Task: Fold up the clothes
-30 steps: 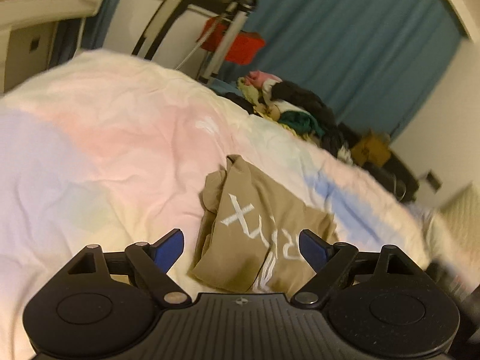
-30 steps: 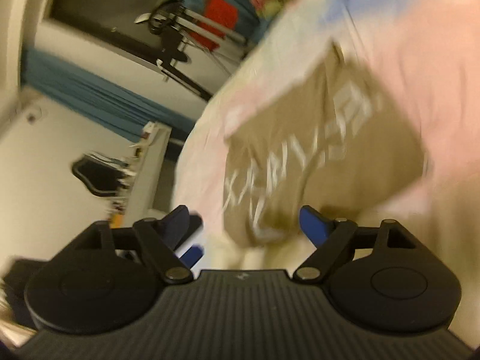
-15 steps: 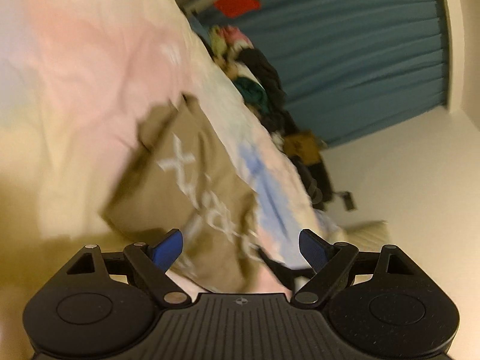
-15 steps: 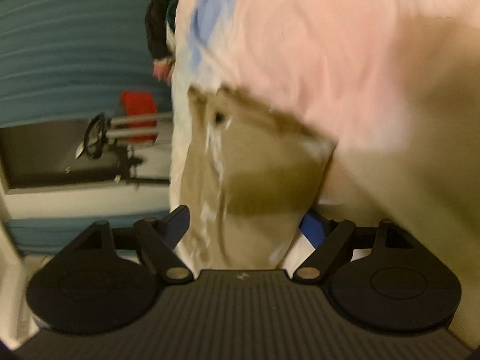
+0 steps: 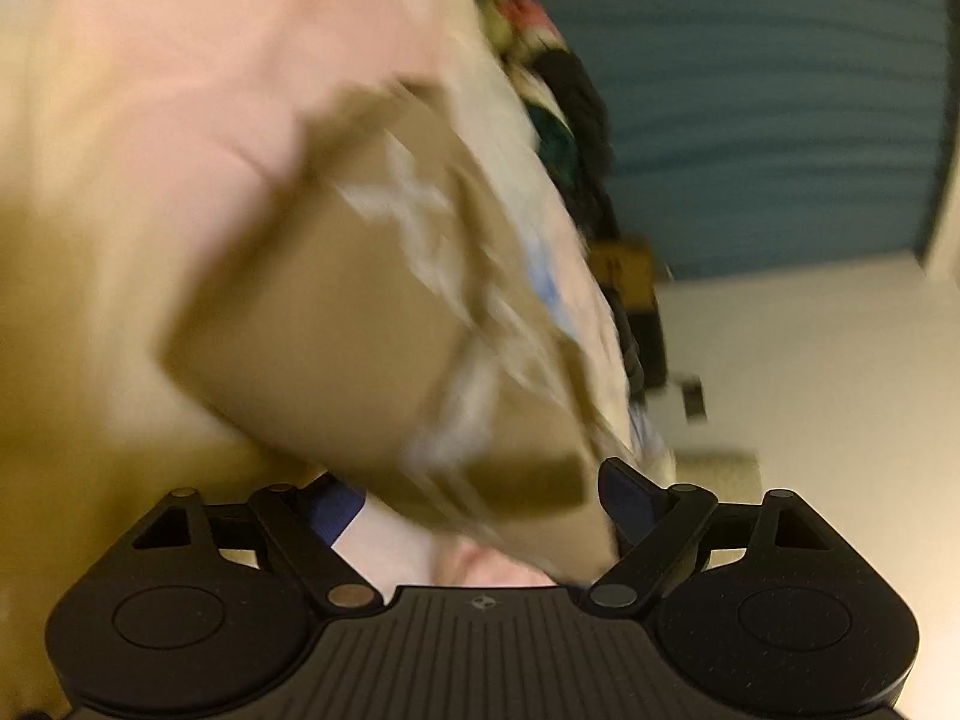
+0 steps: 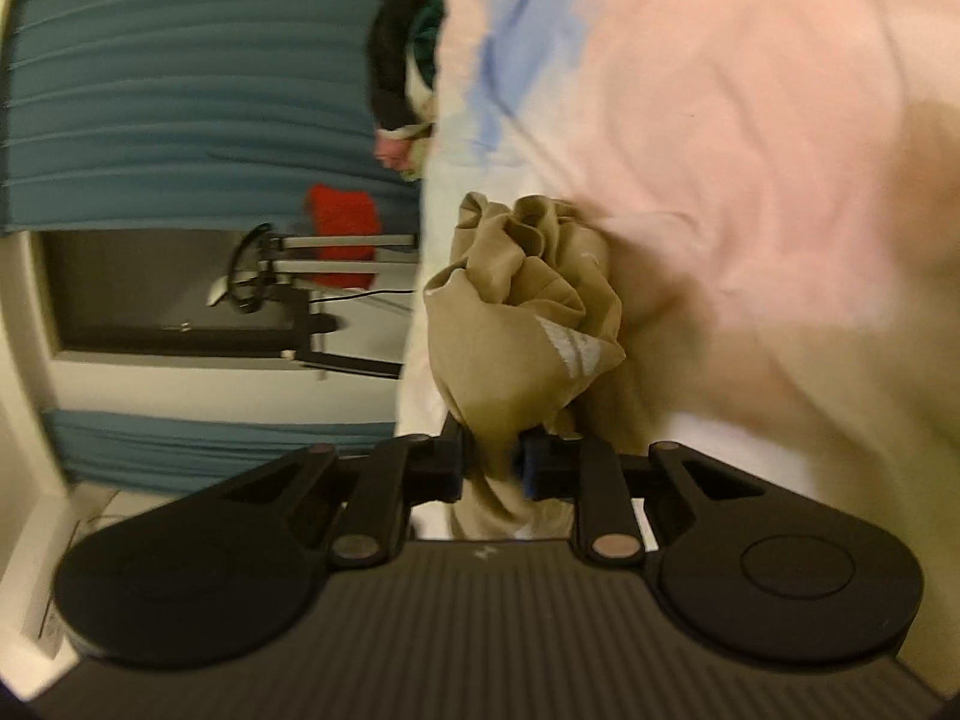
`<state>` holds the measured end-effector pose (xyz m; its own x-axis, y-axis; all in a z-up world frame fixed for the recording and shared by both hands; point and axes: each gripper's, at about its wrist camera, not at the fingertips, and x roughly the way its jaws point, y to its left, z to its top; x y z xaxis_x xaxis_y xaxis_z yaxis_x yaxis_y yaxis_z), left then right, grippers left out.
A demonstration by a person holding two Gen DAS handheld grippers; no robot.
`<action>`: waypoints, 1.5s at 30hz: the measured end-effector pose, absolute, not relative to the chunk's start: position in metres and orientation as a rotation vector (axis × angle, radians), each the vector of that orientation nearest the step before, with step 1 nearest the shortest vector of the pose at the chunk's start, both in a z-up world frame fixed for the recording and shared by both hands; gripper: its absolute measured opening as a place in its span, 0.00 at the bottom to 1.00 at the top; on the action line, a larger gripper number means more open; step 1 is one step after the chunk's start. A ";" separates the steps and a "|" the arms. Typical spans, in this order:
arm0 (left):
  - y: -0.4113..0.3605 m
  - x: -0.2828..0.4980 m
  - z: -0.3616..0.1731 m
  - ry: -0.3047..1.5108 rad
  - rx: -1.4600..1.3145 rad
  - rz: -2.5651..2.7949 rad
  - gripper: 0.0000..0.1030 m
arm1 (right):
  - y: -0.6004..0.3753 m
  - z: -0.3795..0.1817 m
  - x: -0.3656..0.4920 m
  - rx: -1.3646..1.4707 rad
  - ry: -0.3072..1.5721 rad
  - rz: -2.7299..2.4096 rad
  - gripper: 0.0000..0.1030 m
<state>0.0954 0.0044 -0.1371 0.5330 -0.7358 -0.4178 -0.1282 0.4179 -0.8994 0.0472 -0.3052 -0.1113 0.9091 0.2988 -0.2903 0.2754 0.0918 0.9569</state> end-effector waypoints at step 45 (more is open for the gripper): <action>-0.355 0.376 0.020 0.925 -0.709 -0.556 0.28 | -0.555 0.037 0.171 0.948 0.313 -0.399 0.19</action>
<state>0.3761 -0.3546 0.0204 0.4941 -0.6987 -0.5175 0.1291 0.6476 -0.7510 0.1712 -0.5552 0.0372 0.8834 -0.1916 -0.4276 0.4609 0.5201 0.7191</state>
